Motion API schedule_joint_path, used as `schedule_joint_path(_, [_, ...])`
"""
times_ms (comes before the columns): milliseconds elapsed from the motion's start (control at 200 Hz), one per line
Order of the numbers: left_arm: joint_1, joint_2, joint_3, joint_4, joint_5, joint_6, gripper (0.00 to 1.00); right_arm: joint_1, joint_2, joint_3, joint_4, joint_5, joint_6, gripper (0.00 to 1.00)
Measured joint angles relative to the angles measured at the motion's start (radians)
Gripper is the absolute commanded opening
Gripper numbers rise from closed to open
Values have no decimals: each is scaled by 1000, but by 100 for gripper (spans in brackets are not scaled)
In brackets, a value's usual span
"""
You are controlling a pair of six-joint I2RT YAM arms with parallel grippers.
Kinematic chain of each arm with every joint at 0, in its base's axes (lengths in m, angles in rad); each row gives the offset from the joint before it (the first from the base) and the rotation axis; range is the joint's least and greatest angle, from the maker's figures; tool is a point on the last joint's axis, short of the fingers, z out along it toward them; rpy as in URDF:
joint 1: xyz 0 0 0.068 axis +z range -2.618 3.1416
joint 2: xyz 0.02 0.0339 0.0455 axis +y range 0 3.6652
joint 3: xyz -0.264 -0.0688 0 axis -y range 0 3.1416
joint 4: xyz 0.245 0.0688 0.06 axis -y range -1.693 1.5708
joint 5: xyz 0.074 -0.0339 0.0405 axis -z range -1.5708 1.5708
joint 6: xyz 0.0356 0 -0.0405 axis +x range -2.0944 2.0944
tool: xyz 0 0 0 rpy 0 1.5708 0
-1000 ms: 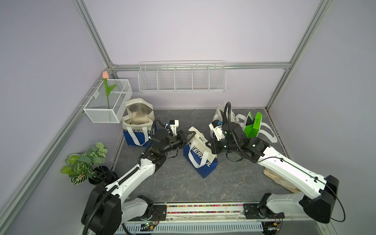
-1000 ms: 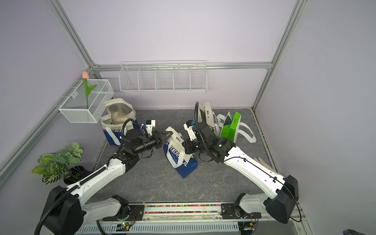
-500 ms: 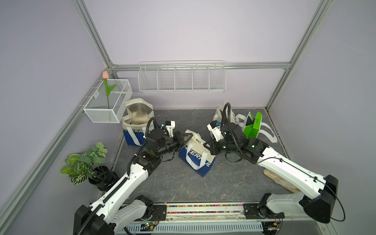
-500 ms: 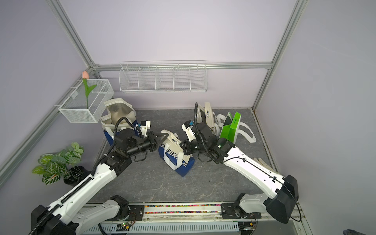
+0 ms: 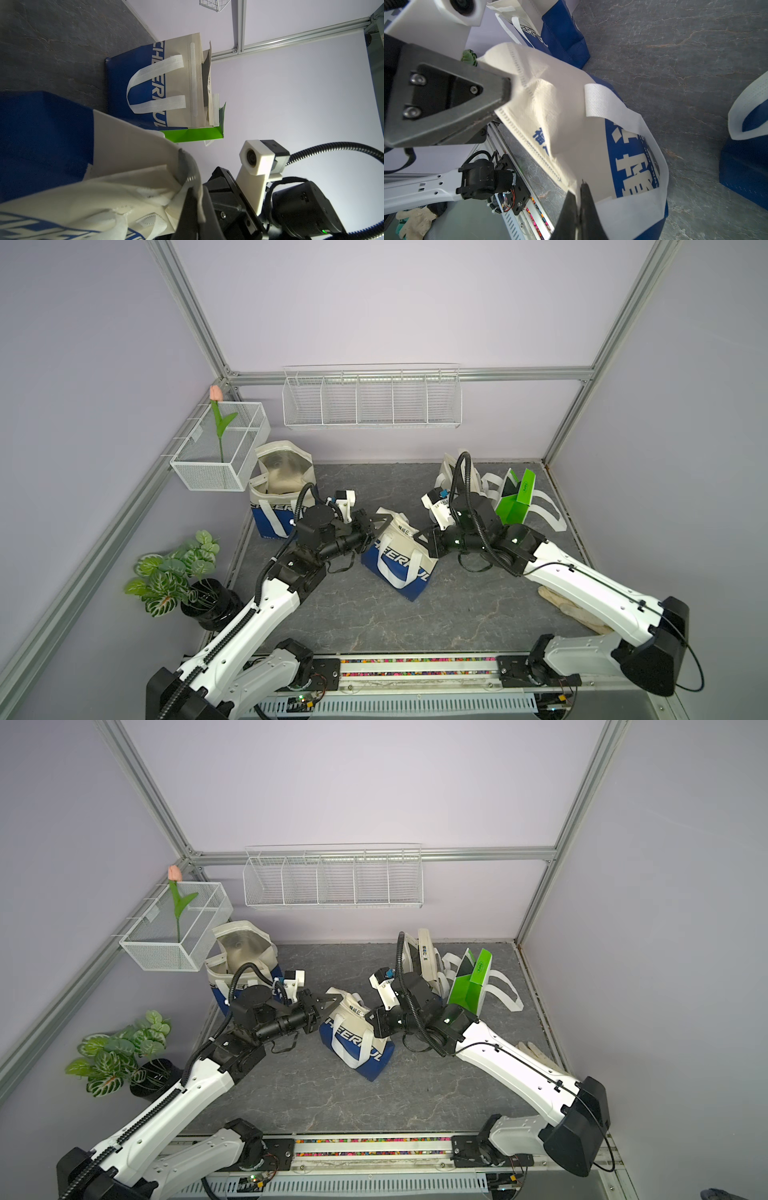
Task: Open the takeout bag
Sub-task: Open the takeout bag at the center of the board.
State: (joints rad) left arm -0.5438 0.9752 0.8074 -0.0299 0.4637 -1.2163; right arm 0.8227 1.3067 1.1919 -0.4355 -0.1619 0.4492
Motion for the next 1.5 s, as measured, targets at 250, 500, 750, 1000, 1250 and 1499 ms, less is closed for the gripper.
schedule_joint_path(250, [0, -21, -28, 19, -9, 21, 16, 4, -2, -1, 0, -16, 4, 8])
schedule_joint_path(500, [-6, 30, -35, 112, 25, 12, 32, 19, 0, -1, -7, 6, 7, 7])
schedule_joint_path(750, [-36, 67, -35, 144, 30, 17, 33, 32, 0, 4, -21, 36, 6, 9])
schedule_joint_path(1000, [-84, 97, -37, 98, -2, 26, 0, 59, -7, 5, -66, 105, -2, 41])
schedule_joint_path(1250, [-86, 97, -18, 39, -53, 41, 0, 69, -142, -111, -41, 208, 16, 88])
schedule_joint_path(1499, [-87, 53, -15, -11, -114, 39, 0, 72, -367, -279, 16, 278, 58, 88])
